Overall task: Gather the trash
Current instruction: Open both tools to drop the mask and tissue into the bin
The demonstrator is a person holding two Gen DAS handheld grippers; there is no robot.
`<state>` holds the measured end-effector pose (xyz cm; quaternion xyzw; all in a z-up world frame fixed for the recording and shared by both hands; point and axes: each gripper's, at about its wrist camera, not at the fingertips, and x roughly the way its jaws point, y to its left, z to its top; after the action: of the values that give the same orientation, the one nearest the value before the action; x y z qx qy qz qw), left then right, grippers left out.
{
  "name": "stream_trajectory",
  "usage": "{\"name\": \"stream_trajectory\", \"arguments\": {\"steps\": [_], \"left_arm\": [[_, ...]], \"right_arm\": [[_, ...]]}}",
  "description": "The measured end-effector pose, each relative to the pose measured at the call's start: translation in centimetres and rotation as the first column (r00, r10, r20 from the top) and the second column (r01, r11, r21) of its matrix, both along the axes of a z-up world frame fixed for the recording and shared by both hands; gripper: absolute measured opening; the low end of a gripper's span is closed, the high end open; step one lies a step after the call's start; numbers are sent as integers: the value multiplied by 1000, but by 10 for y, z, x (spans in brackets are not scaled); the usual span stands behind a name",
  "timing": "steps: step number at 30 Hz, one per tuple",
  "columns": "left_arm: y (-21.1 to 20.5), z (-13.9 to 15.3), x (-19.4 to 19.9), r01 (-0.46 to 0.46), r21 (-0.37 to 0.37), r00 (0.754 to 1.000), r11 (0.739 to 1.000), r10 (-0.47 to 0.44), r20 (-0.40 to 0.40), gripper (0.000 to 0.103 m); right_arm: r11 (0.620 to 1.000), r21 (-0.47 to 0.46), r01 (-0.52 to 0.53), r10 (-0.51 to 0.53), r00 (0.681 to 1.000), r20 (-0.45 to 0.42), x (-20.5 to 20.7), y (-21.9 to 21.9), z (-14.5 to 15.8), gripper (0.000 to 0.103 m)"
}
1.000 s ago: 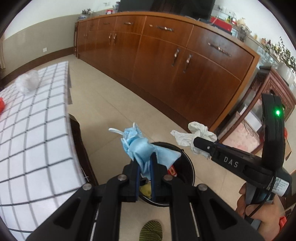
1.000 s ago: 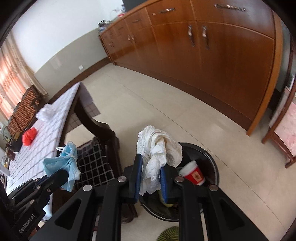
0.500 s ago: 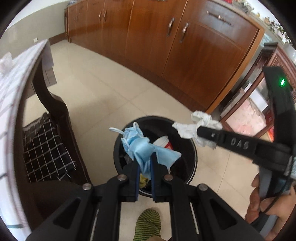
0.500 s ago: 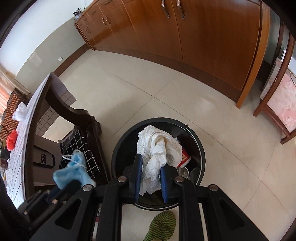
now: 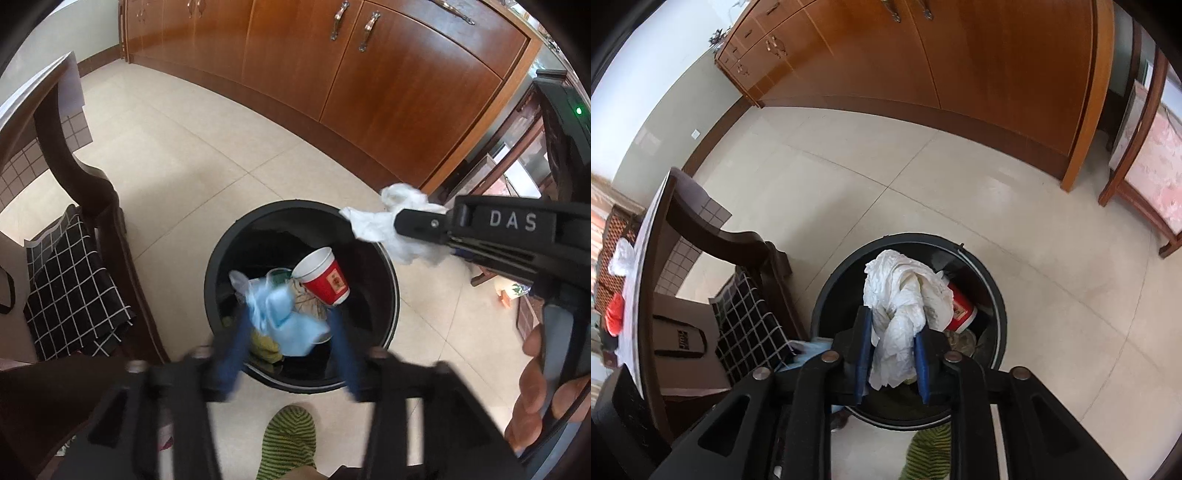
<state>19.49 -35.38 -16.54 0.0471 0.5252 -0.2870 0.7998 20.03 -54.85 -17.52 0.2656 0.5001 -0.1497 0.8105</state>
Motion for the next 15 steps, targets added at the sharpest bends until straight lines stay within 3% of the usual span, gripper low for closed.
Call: {"name": "stream_trajectory", "arguments": {"steps": [2,3,15], "left_arm": [[0,2,0,1,-8,1000,1000,-1,11,62],[1,1,0,1,-8,1000,1000,-1,14,62],[10,12,3,-37,11,996,999,36,85,62]], "right_arm": [[1000,18,11,-11,1000,3,0,-1,-1,41],[1000,19,15,-15,1000,3,0,-1,-1,42],[999,-28,20,-21,1000,-6,2,3,3,43]]}}
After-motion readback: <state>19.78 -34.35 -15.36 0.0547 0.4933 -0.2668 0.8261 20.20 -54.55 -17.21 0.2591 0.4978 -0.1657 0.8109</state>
